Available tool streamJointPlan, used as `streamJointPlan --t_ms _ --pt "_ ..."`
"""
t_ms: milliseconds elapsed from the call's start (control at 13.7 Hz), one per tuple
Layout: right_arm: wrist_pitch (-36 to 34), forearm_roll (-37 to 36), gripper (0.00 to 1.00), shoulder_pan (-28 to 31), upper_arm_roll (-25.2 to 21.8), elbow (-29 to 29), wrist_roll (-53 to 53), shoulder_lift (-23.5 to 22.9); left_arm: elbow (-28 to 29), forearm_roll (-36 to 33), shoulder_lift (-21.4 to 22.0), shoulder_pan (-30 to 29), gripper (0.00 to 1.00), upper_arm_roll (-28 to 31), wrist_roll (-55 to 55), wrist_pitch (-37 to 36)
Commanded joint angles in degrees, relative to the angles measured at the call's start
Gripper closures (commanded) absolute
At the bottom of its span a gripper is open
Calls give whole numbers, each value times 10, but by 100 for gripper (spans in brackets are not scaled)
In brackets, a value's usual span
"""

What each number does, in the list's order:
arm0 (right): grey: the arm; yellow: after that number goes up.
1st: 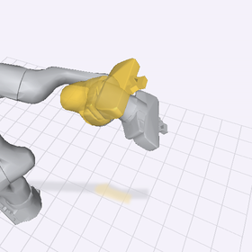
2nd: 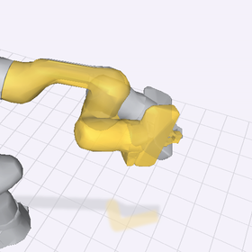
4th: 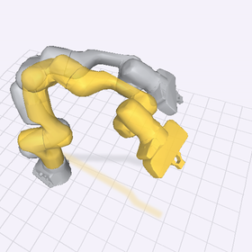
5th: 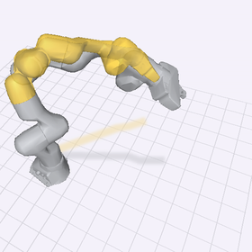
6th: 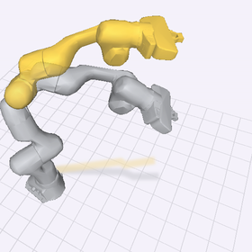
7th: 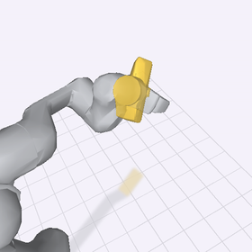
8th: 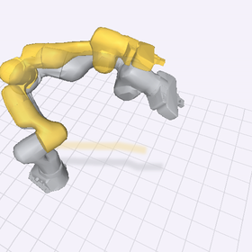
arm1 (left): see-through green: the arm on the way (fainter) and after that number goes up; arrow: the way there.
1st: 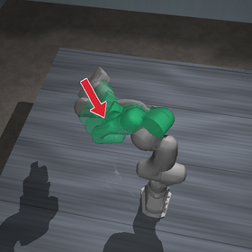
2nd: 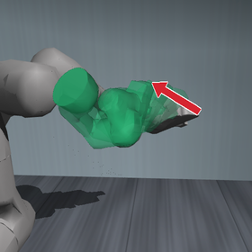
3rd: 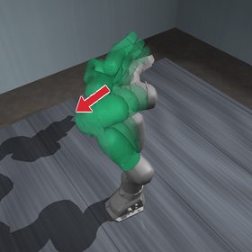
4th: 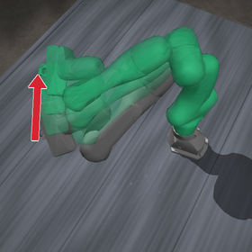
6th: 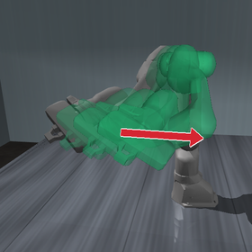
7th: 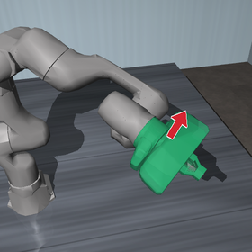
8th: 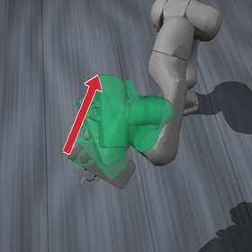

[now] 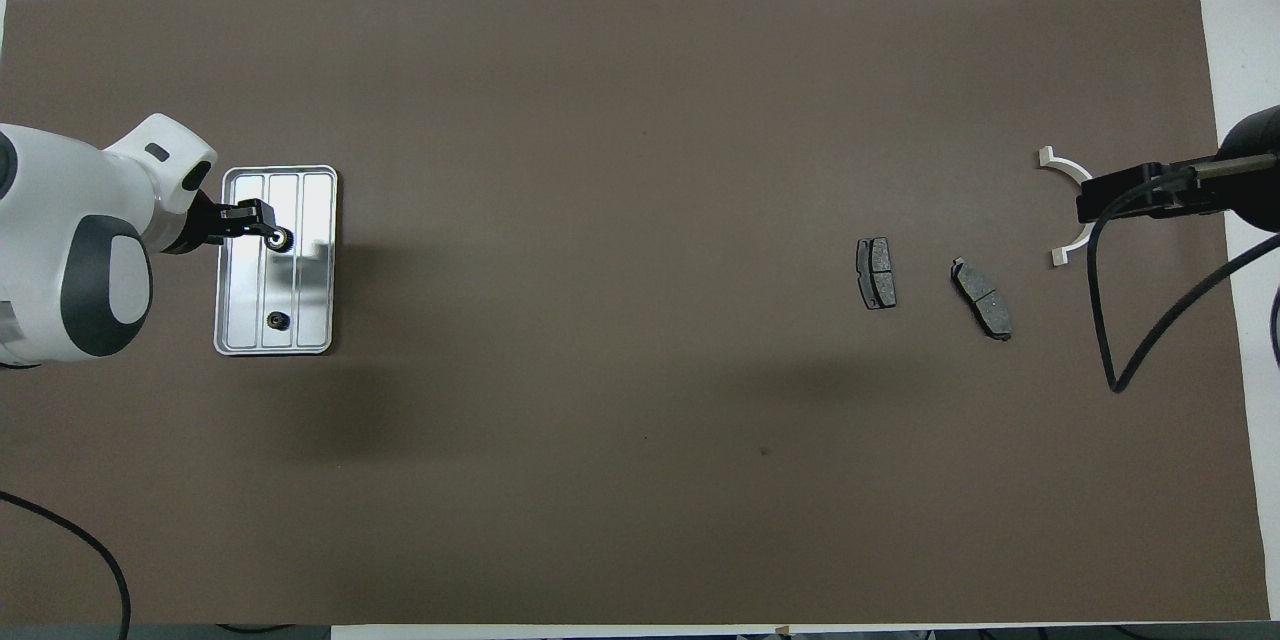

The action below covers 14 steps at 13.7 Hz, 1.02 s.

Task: Place bearing gear from tray to pile
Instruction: 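Reach the left gripper into the silver tray and grasp the bearing gear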

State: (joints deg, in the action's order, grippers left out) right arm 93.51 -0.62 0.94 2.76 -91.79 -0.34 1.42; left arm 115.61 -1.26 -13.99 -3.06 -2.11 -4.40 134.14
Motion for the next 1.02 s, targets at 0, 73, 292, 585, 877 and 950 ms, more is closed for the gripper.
streamJointPlan --t_ms 0,73,292,585,877,950 --pt "13 5 0 2 1 -11 -9 8 -28 -11 -37 2 47 4 6 14" --pt "13 5 0 3 1 -10 -9 8 -30 -11 -42 2 47 4 6 14" --pt "13 6 0 4 2 -10 -11 11 -33 -11 -50 3 48 3 6 16" --pt "12 5 0 2 3 -9 -13 19 -31 -5 -52 6 48 2 -3 16" --pt "7 6 0 0 6 -10 -14 19 -21 -5 -49 10 48 2 -25 12" --pt "7 6 0 -1 6 -11 -14 20 -19 -5 -48 10 48 1 -43 15"
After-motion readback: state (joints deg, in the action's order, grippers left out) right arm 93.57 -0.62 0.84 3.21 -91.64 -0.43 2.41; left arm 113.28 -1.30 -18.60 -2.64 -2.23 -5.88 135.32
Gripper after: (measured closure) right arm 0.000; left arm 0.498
